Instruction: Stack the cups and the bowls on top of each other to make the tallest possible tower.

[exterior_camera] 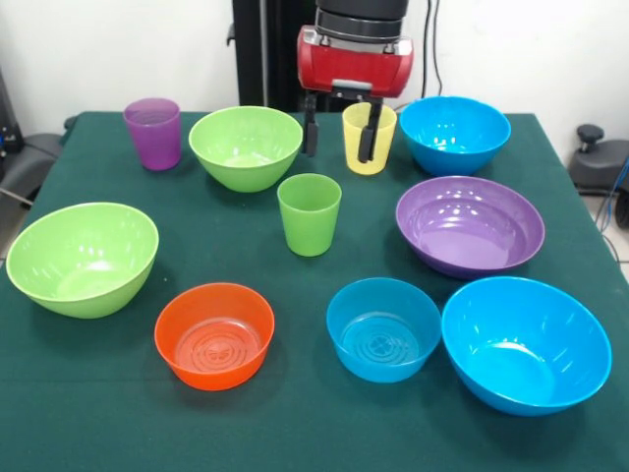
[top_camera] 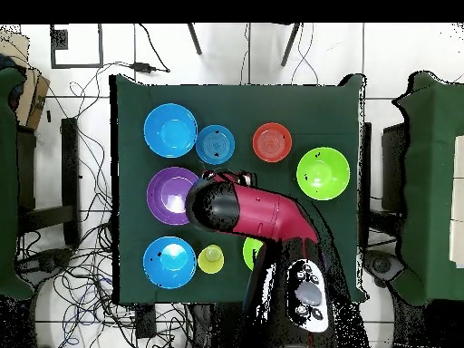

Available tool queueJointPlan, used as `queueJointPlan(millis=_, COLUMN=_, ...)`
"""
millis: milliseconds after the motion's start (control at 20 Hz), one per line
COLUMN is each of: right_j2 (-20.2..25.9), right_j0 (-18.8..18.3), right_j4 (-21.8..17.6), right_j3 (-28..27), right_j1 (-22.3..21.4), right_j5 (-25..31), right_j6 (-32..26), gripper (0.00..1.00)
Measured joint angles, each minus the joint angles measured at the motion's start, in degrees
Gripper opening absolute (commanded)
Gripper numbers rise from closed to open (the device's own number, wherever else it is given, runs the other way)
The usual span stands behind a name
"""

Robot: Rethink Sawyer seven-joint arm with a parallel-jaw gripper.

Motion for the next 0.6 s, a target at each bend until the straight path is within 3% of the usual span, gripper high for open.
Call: queueJointPlan(millis=600, right_j2=0.97, right_j0=-0.03, right_j4=-0.44, right_j3=-0.01, right_j1=1.07, right_j5=0.0, right_j6=0.0, gripper=1.0)
